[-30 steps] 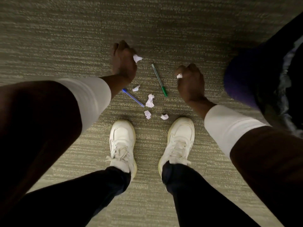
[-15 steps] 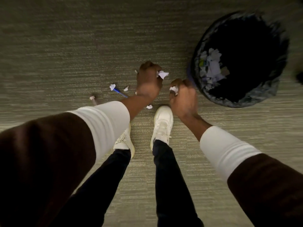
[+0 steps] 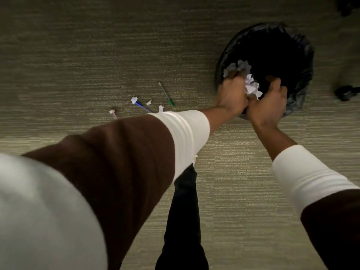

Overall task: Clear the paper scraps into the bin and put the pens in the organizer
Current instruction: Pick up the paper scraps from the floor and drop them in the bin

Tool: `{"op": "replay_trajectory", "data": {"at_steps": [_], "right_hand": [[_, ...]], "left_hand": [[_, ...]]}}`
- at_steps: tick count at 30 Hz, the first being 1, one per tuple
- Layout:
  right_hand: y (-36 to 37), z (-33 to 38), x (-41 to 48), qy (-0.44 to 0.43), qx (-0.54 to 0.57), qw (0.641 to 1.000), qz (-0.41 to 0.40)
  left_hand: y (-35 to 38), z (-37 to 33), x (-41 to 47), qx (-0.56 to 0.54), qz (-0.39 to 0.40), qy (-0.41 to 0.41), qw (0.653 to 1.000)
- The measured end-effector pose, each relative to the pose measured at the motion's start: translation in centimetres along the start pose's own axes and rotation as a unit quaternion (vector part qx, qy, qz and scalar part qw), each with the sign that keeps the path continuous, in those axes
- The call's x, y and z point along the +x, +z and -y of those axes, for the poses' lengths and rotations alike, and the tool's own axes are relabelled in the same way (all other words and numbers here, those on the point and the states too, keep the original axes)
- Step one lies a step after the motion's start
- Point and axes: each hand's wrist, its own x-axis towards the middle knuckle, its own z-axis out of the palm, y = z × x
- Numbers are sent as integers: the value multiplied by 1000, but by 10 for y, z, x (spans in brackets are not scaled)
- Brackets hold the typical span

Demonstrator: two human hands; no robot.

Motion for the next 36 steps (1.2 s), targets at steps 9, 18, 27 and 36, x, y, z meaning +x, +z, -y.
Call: {"op": "replay_trajectory", "data": {"at_steps": [9,18,27,36], "right_hand": [[19,9,-32,-77,9,996,41],[118,50,-85,-203,-45,938,276],[268,46,-93,-265,-237,863,361],[384,28,-82,-258,-240,862,365]], "left_hand": [[-3,45,-32,41,-17,12,999],[-54,201,-43,155,47,-101,982],[-79,382,-3,227,26,-239,944],[-15,461,54,165,-39,-246,954]]}}
